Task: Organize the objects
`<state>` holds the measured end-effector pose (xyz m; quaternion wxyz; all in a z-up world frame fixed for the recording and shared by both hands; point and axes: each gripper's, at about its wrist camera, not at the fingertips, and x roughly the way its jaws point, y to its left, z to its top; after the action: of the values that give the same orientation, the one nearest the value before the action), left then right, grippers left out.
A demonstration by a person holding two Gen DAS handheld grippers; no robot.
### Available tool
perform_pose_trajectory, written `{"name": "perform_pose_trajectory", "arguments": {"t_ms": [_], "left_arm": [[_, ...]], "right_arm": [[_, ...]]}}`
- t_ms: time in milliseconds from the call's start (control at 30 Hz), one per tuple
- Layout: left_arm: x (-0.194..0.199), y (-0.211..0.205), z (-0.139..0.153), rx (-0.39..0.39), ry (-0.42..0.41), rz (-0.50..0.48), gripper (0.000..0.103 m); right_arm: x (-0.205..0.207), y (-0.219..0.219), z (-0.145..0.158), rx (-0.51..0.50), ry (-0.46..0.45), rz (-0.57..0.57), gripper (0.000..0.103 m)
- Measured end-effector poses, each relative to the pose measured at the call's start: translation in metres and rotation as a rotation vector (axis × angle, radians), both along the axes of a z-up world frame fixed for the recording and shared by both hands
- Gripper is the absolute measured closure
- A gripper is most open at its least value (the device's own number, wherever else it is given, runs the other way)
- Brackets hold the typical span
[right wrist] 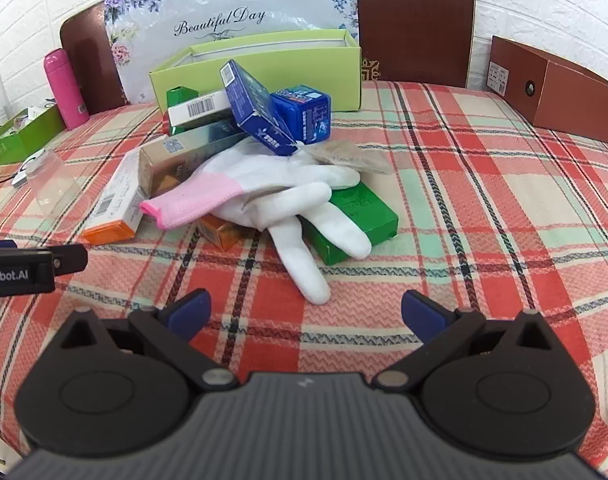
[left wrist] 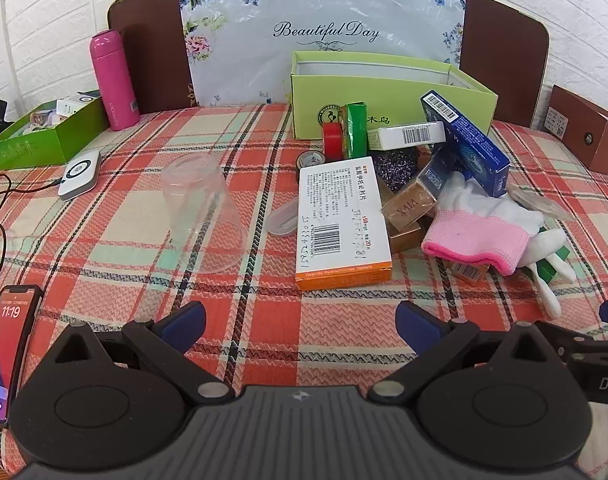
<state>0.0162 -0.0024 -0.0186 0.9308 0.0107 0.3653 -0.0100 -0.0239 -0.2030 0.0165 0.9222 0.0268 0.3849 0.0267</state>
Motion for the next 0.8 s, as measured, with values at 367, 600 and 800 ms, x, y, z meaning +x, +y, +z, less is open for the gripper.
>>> {"name": "perform_pose_trajectory", "arguments": {"t_ms": [367,600,800], "left_arm": [[0.011,0.004,-0.006,-0.015,0.016,0.008,0.0],[0.029,0.028,-0.003,-0.03,-0.018,0.051,0.0],[0.078,0.062,0.004,-0.044,-0.094,0.164,0.002]], "right_arm": [[0.013,0.0,-0.009,-0.001,0.04,0.004,0.0],[0.023,-0.003,-0.013,-0.1,-0.017,0.058,0.0],[0.05,-0.021,-0.024,-0.079,-0.029,0.105,0.0]]}}
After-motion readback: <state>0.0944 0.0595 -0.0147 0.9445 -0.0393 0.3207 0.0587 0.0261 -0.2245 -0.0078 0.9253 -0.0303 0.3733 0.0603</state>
